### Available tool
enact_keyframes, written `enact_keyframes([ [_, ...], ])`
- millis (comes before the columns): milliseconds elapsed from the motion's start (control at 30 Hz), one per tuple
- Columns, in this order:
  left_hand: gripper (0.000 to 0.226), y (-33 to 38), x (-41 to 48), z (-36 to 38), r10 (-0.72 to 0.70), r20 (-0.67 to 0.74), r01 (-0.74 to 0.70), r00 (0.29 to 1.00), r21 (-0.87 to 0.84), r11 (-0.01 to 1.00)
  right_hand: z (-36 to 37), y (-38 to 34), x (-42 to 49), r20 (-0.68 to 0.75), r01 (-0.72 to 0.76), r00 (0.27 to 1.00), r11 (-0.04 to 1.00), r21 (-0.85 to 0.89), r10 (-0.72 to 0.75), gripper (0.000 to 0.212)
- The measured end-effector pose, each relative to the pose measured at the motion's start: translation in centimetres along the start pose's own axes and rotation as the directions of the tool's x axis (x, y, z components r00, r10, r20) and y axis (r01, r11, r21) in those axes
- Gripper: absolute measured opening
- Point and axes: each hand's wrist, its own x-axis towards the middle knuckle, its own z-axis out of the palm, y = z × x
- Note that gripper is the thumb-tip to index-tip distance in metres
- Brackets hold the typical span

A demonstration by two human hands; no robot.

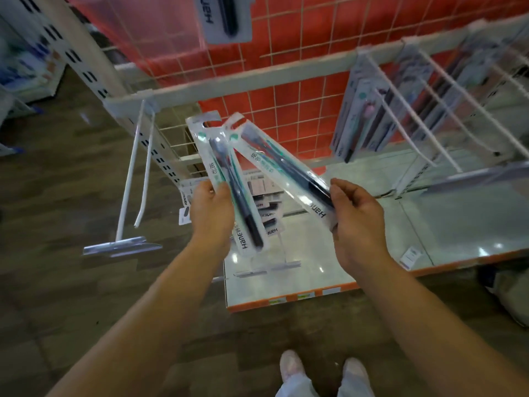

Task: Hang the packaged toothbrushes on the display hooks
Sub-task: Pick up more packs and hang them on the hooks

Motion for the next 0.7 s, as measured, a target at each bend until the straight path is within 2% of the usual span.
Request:
enact_keyframes([
  [200, 0.013, 3.2, -1.1, 0.7, -0.228, 0.083, 0.242, 0.97, -0.281, 0.929, -0.1, -1.9, -1.9, 0.248, -0.07, 0.966, 0.997, -0.035, 0.076, 0.02],
  [333, 0.013, 4.3, -2.5, 0.6, -0.285, 0.11, 0.305, 0.952, -0.396, 0.866, 0.1, -3.0, -3.0, 0.37, -0.066, 0.923, 0.99, -0.122, 0.107, 0.029],
  [500, 0.011, 4.9, -3.8, -0.4, -0.27, 0.115, 0.293, 0.956, -0.402, 0.868, 1.2, -4.7, -4.2, 0.474, 0.003, 0.874, 0.972, -0.233, 0.111, 0.034],
  [700, 0.012, 7.4, -5.3, -2.3, -0.086, 0.057, 0.102, 0.995, -0.443, 0.891, 3.6, -6.8, -5.8, 0.548, 0.064, 0.833, 0.973, -0.223, 0.071, 0.036],
])
